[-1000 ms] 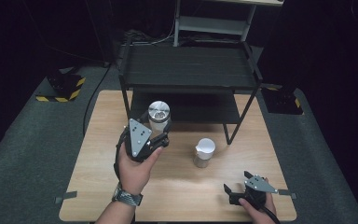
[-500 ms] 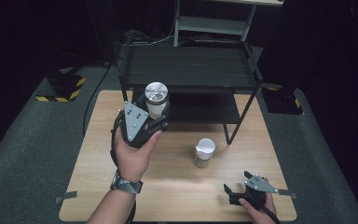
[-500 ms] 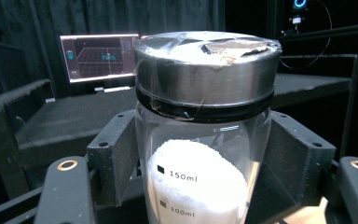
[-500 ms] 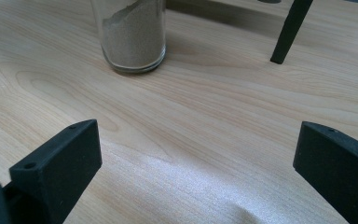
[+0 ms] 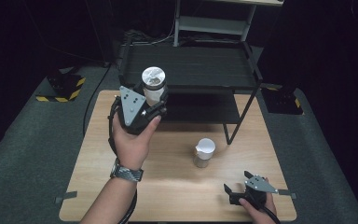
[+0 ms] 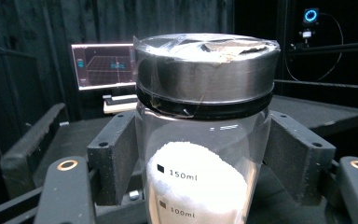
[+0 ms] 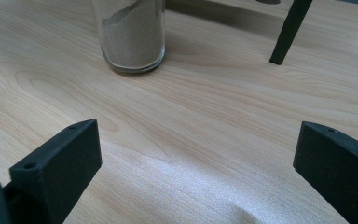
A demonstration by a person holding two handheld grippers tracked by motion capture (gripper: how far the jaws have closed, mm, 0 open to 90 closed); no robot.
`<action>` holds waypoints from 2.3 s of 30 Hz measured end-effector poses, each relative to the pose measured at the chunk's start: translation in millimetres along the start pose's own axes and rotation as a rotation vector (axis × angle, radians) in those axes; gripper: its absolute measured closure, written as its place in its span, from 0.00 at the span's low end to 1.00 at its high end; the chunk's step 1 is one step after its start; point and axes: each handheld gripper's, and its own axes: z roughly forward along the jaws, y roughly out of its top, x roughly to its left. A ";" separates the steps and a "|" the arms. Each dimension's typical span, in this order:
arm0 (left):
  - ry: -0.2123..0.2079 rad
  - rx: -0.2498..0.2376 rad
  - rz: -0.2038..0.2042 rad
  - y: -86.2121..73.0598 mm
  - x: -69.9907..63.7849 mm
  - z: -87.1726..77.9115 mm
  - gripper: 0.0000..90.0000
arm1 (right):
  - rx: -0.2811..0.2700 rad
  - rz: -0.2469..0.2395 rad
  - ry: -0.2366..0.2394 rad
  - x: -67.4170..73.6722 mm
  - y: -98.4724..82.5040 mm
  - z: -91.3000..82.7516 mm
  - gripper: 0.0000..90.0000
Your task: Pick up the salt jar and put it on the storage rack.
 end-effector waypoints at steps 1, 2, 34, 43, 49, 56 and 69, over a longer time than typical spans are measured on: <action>0.002 -0.003 0.000 0.5 0.2 0.7 0.34 | 0.000 0.001 0.000 -0.1 -0.1 -0.1 0.01; 0.003 -0.006 -0.002 1.2 0.5 1.9 0.34 | -0.001 0.001 0.000 -0.1 -0.2 -0.1 0.01; 0.064 0.024 -0.002 19.3 -0.5 60.9 0.34 | -0.006 0.000 0.003 -1.6 -1.2 -0.6 0.01; 0.083 0.049 0.002 21.0 -2.3 77.1 0.34 | -0.010 -0.001 0.005 -2.2 -2.1 -1.4 0.01; 0.089 0.056 -0.003 22.1 -1.7 86.1 0.34 | -0.013 0.001 0.007 -2.7 -2.6 -1.5 0.01; 0.091 0.056 -0.021 20.3 -0.2 94.5 0.34 | -0.012 0.002 0.008 -2.7 -2.5 -1.6 0.01; 0.087 0.058 -0.043 19.8 3.0 96.5 0.34 | -0.013 -0.005 0.007 -2.1 -2.6 -1.6 0.01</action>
